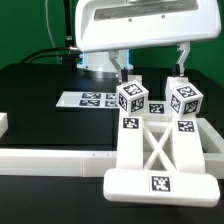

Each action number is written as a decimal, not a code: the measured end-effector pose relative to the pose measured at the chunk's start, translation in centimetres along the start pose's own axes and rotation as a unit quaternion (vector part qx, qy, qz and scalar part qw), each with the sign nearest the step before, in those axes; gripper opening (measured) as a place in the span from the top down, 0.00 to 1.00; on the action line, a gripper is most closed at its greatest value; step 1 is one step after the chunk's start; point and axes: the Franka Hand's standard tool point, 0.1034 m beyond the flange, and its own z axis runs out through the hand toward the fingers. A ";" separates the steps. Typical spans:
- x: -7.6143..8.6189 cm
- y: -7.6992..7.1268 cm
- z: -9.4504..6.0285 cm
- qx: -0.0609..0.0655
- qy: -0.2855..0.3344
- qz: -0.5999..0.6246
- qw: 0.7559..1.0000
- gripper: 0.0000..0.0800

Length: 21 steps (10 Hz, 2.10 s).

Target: Assemble chair

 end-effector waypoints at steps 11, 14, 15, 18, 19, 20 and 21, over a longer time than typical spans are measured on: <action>-1.4 0.8 -1.2 -0.005 0.016 0.011 1.000 0.19; -1.3 0.6 -2.1 0.001 0.002 0.012 1.000 0.19; -1.2 0.6 -2.1 0.001 0.003 0.012 1.000 0.19; -0.9 -0.5 -1.7 0.015 -0.108 -0.009 0.994 0.19; -0.2 -0.9 -1.6 0.020 -0.138 -0.018 0.990 0.19; -0.3 -1.4 -1.9 0.026 -0.166 -0.021 0.986 0.19; -0.5 -1.7 -2.1 0.030 -0.194 -0.016 0.980 0.19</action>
Offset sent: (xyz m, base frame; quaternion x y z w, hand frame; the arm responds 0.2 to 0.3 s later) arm -0.0218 0.0130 -0.0167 0.0255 -0.0038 0.0373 0.9990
